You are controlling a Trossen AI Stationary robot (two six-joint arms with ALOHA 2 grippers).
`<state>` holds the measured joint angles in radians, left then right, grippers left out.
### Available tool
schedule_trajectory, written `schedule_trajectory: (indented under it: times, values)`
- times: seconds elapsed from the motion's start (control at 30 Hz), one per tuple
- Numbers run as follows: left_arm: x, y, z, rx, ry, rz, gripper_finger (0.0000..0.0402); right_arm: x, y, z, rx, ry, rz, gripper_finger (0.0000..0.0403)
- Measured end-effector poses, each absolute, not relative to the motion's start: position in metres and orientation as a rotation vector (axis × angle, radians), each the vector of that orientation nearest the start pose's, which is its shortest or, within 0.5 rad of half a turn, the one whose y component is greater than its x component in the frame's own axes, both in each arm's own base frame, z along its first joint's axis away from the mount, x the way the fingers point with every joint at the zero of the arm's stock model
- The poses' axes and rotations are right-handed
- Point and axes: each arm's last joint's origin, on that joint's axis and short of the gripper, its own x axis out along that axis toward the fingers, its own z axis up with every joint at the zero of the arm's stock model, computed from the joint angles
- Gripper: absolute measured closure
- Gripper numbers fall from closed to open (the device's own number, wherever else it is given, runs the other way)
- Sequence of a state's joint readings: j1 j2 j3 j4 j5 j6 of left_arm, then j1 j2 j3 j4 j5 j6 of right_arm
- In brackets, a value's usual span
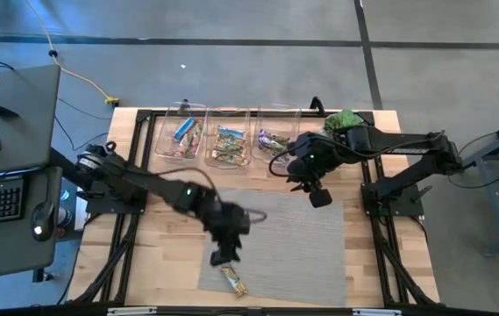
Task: Pick and place Granola Bars by type
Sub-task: Put the yellow granola bar into the middle transparent bin
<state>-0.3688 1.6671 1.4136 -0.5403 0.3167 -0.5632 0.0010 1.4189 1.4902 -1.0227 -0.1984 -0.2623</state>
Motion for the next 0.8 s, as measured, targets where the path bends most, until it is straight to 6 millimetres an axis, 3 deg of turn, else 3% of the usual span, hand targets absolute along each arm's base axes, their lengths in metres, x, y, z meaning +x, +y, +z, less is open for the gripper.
schedule_trajectory:
  times: [0.2, 0.4, 0.53, 0.63, 0.8]
  values:
    - [0.329, -0.180, 0.294, -0.421, 0.896, -0.418, 0.0193, 0.276, 0.006, 0.364, -0.147, 0.913, 0.305, 0.0289]
    - [0.315, -0.197, 0.259, -0.312, 1.102, -0.278, 0.0193, 0.276, 0.006, 0.364, -0.146, 0.915, 0.305, 0.0289]
    - [0.323, -0.202, 0.231, -0.259, 1.172, -0.237, 0.0193, 0.276, 0.006, 0.364, -0.141, 0.914, 0.302, 0.0289]
    - [0.333, -0.207, 0.216, -0.231, 1.166, -0.268, 0.0193, 0.276, 0.006, 0.364, -0.125, 0.917, 0.293, 0.0289]
    - [0.337, -0.216, 0.185, 0.033, 1.188, -0.392, 0.0193, 0.276, 0.006, 0.364, -0.111, 0.919, 0.287, 0.0289]
